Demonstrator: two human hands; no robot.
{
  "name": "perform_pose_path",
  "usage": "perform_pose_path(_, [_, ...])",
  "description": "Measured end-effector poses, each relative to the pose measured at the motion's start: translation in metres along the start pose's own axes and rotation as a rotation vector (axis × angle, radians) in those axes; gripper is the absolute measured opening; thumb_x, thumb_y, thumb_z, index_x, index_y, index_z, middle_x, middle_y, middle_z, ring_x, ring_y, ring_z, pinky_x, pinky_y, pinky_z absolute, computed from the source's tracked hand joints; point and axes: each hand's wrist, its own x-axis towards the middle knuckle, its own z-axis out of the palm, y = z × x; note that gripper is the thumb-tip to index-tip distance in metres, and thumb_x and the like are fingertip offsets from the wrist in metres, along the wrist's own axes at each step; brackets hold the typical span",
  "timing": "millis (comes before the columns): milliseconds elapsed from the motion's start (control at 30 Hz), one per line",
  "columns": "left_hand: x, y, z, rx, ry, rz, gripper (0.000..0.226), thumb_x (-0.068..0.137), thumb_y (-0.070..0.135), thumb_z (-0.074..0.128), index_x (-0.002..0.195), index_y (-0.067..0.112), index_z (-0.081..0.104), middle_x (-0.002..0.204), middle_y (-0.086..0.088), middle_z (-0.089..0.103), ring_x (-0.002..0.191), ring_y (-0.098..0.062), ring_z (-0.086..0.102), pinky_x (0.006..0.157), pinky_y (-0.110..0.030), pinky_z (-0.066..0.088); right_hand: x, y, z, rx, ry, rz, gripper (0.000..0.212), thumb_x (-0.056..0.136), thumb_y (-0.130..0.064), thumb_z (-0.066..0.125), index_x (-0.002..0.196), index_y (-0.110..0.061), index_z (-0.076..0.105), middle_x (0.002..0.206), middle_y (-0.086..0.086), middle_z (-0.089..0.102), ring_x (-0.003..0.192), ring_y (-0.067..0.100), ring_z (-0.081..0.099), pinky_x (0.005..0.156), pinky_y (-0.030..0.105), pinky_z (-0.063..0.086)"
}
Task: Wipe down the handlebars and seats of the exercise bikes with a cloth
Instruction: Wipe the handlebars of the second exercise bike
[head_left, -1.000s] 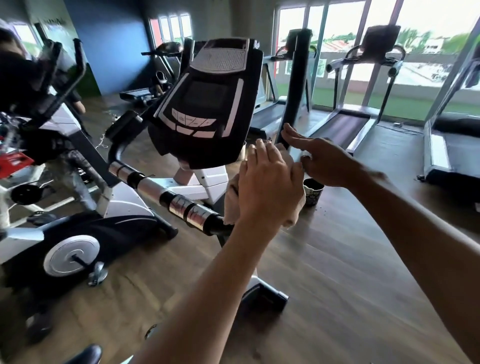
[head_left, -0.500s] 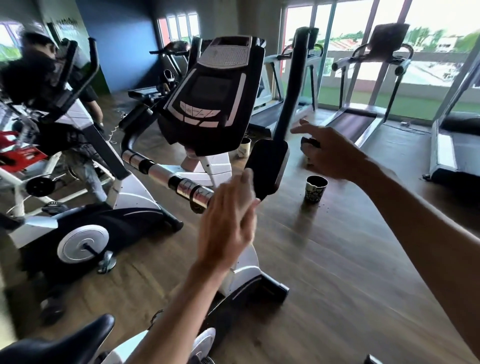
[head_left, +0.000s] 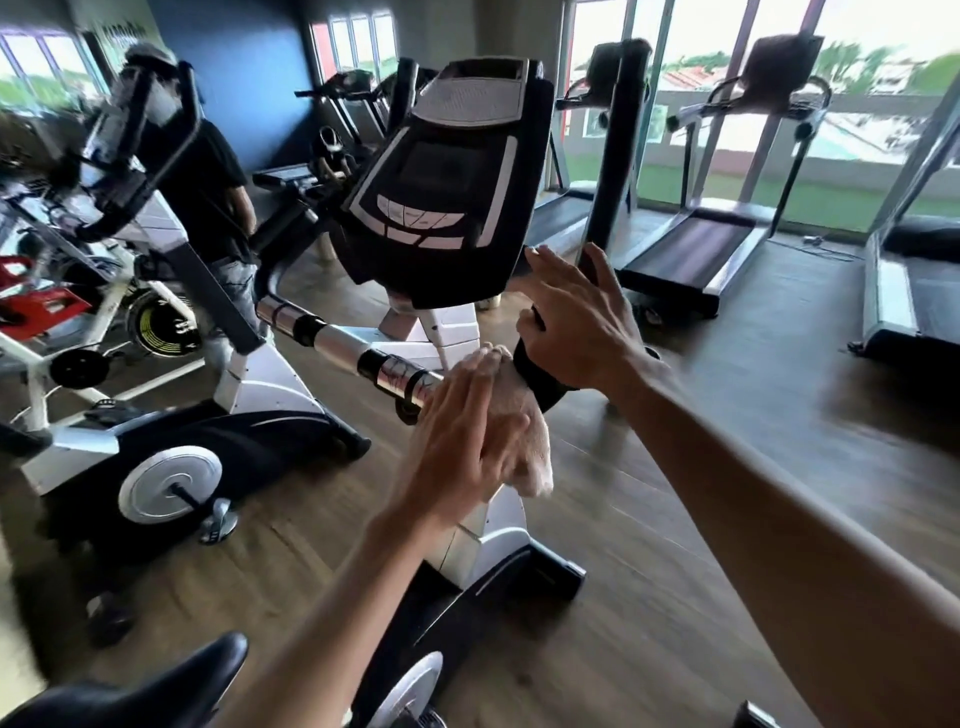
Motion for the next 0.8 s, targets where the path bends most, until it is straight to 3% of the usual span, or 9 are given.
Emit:
perform_pose_path(100, [0.01,-0.001,0.012,0.246,0.096,-0.015,0.062,0.1,0.053,0.046,0.139,0.006,0.055,0.132,-0.012,0.064,0.124,-0.03,0.058,0.113,-0.044,0.037,0.001,-0.002,0.001,-0.008,0.015,0.018,0.054,0.091,-0.038,0.032,0.138,-0.031,0.057,0.166,-0.001,0.029,0.156,0.009,0.017,0.127,0.045,-0.008])
perform_pose_path(200, [0.022,0.02,0.025,0.351,0.169,-0.114,0.06,0.101,0.055,0.043,0.126,0.003,0.061,0.114,-0.014,0.067,0.109,-0.033,0.063,0.109,-0.044,0.038,0.003,-0.003,0.004,-0.058,0.027,0.039,0.05,0.092,-0.037,0.035,0.135,-0.032,0.061,0.164,-0.006,0.035,0.154,0.008,0.023,0.127,0.044,-0.006])
perform_pose_path(267, [0.022,0.019,0.026,0.345,0.169,-0.075,0.06,0.102,0.055,0.043,0.124,0.002,0.062,0.112,-0.015,0.068,0.105,-0.034,0.063,0.104,-0.045,0.044,0.003,-0.001,0.006,-0.04,0.059,0.055,0.044,0.094,-0.036,0.04,0.13,-0.033,0.064,0.16,-0.011,0.041,0.152,0.007,0.027,0.127,0.041,-0.006])
perform_pose_path(367, [0.018,-0.009,0.013,0.248,0.147,0.133,0.052,0.1,0.05,0.051,0.122,0.004,0.064,0.111,-0.012,0.068,0.101,-0.031,0.064,0.098,-0.041,0.045,0.0,0.002,0.006,-0.027,0.083,0.071,0.042,0.094,-0.038,0.04,0.125,-0.031,0.068,0.157,-0.012,0.045,0.15,0.005,0.03,0.127,0.038,-0.003])
perform_pose_path(467, [0.013,-0.039,0.001,0.195,0.061,0.322,0.051,0.1,0.045,0.056,0.129,0.005,0.062,0.12,-0.011,0.066,0.108,-0.03,0.062,0.1,-0.041,0.046,0.0,-0.001,0.007,-0.046,0.078,0.086,0.044,0.094,-0.041,0.038,0.124,-0.031,0.068,0.156,-0.013,0.046,0.15,0.005,0.031,0.127,0.039,-0.001])
perform_pose_path(667, [0.02,0.014,0.02,0.317,0.146,0.008,0.051,0.096,0.051,0.051,0.112,0.004,0.064,0.105,-0.013,0.067,0.098,-0.031,0.063,0.094,-0.042,0.046,0.001,-0.007,0.009,-0.072,0.127,0.147,0.039,0.094,-0.042,0.041,0.119,-0.034,0.07,0.152,-0.019,0.05,0.148,0.003,0.034,0.127,0.041,0.006])
perform_pose_path(733, [0.024,0.014,0.021,0.321,0.161,0.011,0.059,0.096,0.059,0.049,0.111,0.004,0.065,0.103,-0.013,0.068,0.095,-0.03,0.064,0.089,-0.042,0.048,0.002,-0.005,0.011,-0.087,0.119,0.15,0.033,0.097,-0.04,0.045,0.119,-0.036,0.07,0.152,-0.021,0.049,0.148,0.003,0.033,0.127,0.04,0.004])
perform_pose_path(800, [0.023,-0.006,0.017,0.255,0.155,0.145,0.057,0.093,0.056,0.051,0.112,0.005,0.066,0.102,-0.012,0.068,0.093,-0.03,0.065,0.086,-0.042,0.05,0.002,-0.003,0.011,-0.097,0.105,0.154,0.032,0.099,-0.041,0.045,0.12,-0.037,0.069,0.153,-0.021,0.047,0.149,0.004,0.032,0.127,0.04,0.002])
